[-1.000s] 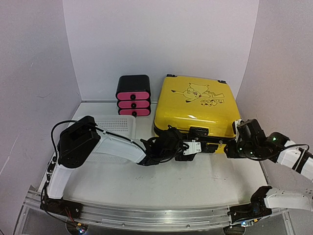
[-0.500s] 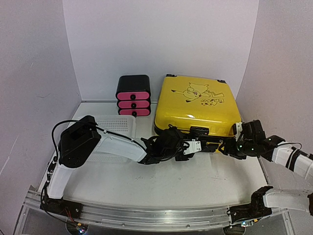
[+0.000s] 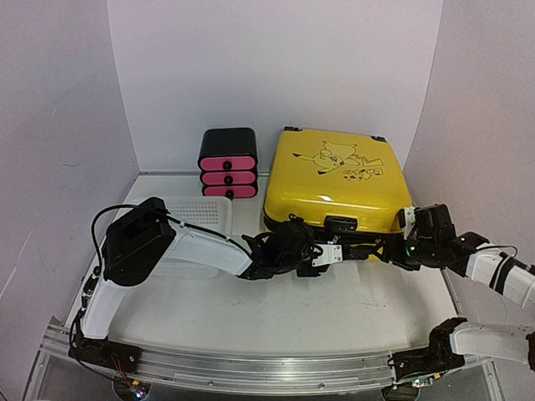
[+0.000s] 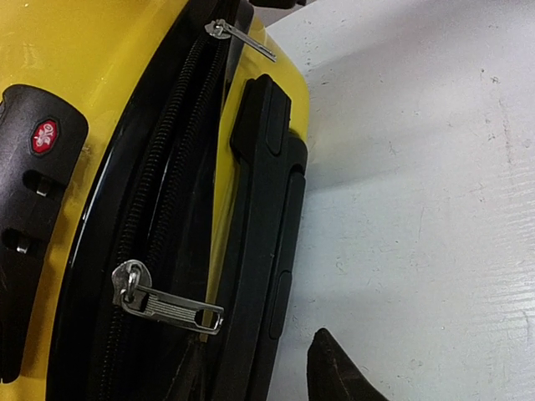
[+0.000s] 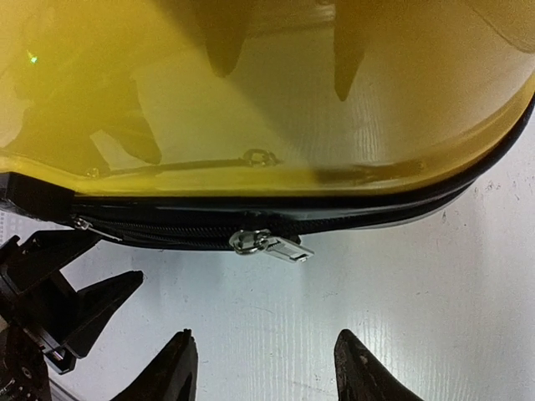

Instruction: Open, take out, and arrange the luggage

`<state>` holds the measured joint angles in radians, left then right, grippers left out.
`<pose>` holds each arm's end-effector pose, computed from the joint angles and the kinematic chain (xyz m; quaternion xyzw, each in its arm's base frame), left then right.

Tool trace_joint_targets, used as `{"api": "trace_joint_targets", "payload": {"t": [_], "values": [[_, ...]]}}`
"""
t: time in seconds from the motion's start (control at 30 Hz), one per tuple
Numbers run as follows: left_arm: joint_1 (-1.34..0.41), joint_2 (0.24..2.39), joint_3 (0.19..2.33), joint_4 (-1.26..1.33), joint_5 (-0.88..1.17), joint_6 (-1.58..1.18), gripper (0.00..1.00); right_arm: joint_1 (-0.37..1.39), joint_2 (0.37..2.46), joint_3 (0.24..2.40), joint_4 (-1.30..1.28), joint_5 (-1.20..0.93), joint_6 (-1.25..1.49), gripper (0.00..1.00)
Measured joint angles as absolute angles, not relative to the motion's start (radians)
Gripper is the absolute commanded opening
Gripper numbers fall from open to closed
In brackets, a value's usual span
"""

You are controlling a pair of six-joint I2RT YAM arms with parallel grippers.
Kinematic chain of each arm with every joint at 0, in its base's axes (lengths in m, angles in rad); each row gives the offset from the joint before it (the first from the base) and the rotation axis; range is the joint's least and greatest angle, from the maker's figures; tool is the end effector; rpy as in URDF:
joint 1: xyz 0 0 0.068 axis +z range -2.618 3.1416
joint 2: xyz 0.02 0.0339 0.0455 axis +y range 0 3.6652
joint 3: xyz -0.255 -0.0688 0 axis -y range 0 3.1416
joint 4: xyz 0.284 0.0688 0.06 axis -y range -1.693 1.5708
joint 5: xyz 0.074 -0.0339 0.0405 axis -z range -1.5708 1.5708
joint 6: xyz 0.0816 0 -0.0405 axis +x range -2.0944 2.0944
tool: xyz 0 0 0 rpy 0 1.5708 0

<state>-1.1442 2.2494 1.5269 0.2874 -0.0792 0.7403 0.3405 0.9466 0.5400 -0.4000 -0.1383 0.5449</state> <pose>0.2432 -0.5196 0.1037 0.6689 0.5125 -0.0751 0.5332 0.2438 0.0983 0.1514 0.0688 0.9235 0.2173 0.3087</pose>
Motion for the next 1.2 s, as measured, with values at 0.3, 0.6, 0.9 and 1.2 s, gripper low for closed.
{"api": "trace_joint_targets", "payload": {"t": [0.3, 0.6, 0.9, 1.2], "values": [[-1.147, 2.237, 1.530, 0.247, -0.062, 0.722, 0.58, 0.340, 0.924, 0.540, -0.416, -0.114, 0.528, 0.63], [-1.117, 2.055, 1.439, 0.152, 0.050, 0.572, 0.42, 0.340, 0.923, 0.540, -0.437, -0.117, 0.516, 0.63], [-1.105, 2.081, 1.449, 0.152, 0.098, 0.568, 0.29, 0.340, 0.894, 0.540, -0.445, -0.120, 0.516, 0.63], [-1.107, 2.170, 1.495, 0.120, 0.092, 0.638, 0.28, 0.340, 0.874, 0.540, -0.450, -0.120, 0.516, 0.63]]}}
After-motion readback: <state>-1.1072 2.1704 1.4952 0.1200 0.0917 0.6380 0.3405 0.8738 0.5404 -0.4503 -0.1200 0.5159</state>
